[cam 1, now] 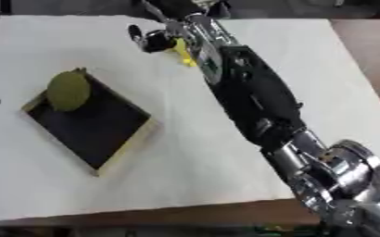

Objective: Pick up objects on the table and place them in the box.

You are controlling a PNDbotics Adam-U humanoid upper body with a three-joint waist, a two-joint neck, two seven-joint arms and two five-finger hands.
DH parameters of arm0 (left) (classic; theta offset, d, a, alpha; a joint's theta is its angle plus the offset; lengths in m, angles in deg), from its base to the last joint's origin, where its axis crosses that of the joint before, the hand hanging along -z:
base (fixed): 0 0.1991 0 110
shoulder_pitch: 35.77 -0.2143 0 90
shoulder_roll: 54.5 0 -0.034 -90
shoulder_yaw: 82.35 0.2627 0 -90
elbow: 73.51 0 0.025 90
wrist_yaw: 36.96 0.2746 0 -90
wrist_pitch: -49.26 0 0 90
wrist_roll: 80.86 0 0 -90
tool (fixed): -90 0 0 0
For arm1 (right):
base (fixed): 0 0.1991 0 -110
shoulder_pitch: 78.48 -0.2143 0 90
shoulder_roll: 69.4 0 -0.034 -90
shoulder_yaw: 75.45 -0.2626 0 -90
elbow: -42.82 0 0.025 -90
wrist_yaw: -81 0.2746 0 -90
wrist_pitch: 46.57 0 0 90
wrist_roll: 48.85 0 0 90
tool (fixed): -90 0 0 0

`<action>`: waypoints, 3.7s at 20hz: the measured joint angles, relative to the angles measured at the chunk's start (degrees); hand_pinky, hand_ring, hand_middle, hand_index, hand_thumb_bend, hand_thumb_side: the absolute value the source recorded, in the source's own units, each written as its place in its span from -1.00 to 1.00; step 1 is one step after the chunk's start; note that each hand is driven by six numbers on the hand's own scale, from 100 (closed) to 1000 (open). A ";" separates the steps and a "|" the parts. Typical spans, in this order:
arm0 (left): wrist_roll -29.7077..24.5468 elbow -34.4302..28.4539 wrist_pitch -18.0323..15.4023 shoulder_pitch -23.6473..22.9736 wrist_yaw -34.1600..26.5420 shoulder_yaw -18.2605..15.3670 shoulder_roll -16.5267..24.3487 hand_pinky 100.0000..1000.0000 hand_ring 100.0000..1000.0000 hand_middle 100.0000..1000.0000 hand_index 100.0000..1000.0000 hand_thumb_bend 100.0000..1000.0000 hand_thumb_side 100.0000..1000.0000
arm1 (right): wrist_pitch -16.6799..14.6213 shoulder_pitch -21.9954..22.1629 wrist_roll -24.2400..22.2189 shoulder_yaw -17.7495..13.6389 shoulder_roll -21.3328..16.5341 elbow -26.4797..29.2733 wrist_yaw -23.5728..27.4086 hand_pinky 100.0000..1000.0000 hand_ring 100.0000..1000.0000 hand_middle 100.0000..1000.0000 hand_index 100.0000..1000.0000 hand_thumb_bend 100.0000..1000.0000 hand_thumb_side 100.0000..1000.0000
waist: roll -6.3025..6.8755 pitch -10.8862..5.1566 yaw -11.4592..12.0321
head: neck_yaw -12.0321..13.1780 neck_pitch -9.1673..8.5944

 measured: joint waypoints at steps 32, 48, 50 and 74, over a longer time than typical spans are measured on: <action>-1.36 0.35 0.16 -0.08 0.43 0.07 -0.48 -0.05 0.73 0.29 0.54 -1.00 0.32 | 13.49 2.54 2.00 -6.02 -2.17 -11.41 1.02 0.69 0.70 0.78 0.93 -1.00 0.23 | 0.03 0.37 0.98 | -1.70 0.00; -1.59 0.35 0.07 -0.08 0.43 0.07 -0.48 -0.05 0.73 0.29 0.54 -1.00 0.31 | 12.19 2.75 -7.52 -5.50 -2.16 -11.49 -8.30 0.46 0.41 0.29 0.60 -1.00 -0.65 | 0.02 0.29 1.26 | -1.92 0.00; -1.59 0.35 0.07 -0.07 0.43 0.07 -0.48 -0.05 0.73 0.30 0.54 -1.00 0.31 | 12.11 2.93 -6.57 -5.52 -2.15 -11.06 -9.06 0.38 0.32 0.16 0.50 -1.00 -0.66 | 0.02 0.29 1.29 | -1.99 0.00; -1.59 0.35 0.06 -0.07 0.43 0.07 -0.48 -0.05 0.74 0.30 0.54 -1.00 0.31 | 10.11 3.69 14.46 -5.46 -1.61 -8.68 -7.73 -0.06 -0.23 -0.50 -0.19 -1.00 -0.82 | 0.11 0.36 1.25 | -2.46 0.00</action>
